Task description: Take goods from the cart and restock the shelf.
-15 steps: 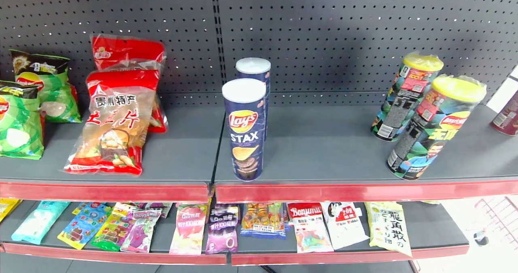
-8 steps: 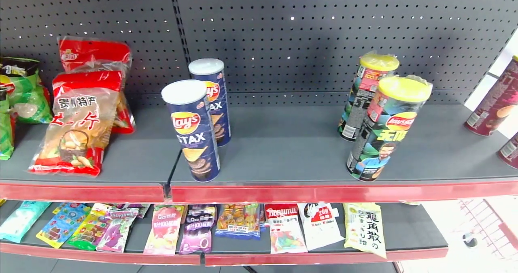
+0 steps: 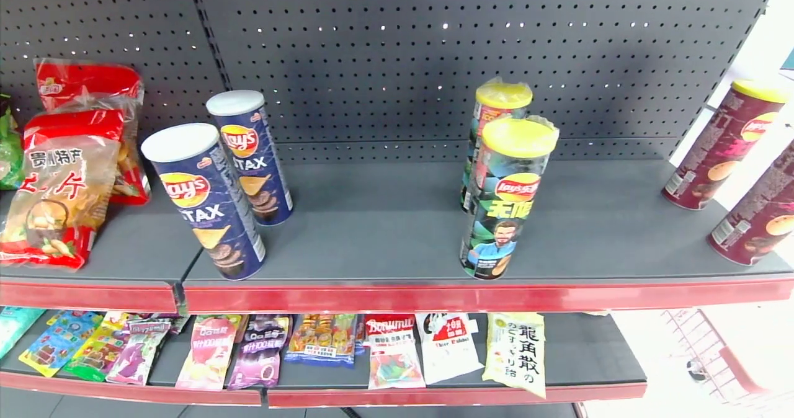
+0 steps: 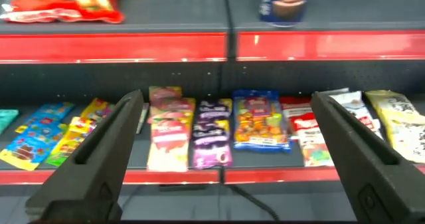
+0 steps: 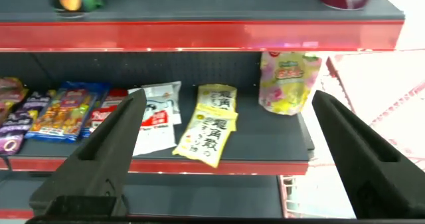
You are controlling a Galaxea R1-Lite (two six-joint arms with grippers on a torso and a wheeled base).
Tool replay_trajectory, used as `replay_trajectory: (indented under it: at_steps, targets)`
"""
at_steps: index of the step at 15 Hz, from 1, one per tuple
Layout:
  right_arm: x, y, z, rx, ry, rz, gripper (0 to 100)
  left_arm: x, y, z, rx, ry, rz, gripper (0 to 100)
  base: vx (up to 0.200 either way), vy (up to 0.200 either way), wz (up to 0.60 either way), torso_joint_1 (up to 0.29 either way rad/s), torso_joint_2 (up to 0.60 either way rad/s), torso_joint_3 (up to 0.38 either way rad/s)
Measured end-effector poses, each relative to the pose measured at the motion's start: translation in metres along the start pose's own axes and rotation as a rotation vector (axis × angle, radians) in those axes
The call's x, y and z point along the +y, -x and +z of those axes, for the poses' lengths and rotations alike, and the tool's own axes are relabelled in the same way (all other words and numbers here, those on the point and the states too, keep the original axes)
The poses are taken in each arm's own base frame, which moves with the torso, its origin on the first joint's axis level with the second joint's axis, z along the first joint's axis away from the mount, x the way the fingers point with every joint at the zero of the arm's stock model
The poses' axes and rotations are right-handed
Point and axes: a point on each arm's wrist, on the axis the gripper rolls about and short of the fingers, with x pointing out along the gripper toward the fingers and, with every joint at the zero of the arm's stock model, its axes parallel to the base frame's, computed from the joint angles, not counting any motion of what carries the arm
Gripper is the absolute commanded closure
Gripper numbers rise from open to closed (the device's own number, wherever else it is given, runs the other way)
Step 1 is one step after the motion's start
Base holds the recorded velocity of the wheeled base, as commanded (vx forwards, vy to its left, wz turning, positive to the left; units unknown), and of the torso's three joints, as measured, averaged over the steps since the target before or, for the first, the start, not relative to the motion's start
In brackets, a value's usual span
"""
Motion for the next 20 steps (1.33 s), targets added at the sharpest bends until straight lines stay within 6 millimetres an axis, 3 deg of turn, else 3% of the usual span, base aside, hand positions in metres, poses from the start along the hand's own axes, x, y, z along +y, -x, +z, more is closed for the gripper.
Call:
replay_trajectory:
  at_steps: [4, 20]
  targets:
    - [0.0, 0.0, -0.0001, 0.0, 0.0, 0.0, 0, 0.0, 0.0, 0.0, 0.0, 0.0, -0.001, 0, 0.0, -0.2, 0.0, 0.0, 0.0, 0.001]
    - [0.0, 0.0, -0.0001, 0.0, 0.0, 0.0, 0, 0.0, 0.0, 0.0, 0.0, 0.001, 0.0, 0, 0.0, 0.0, 0.0, 0.0, 0.0, 0.0]
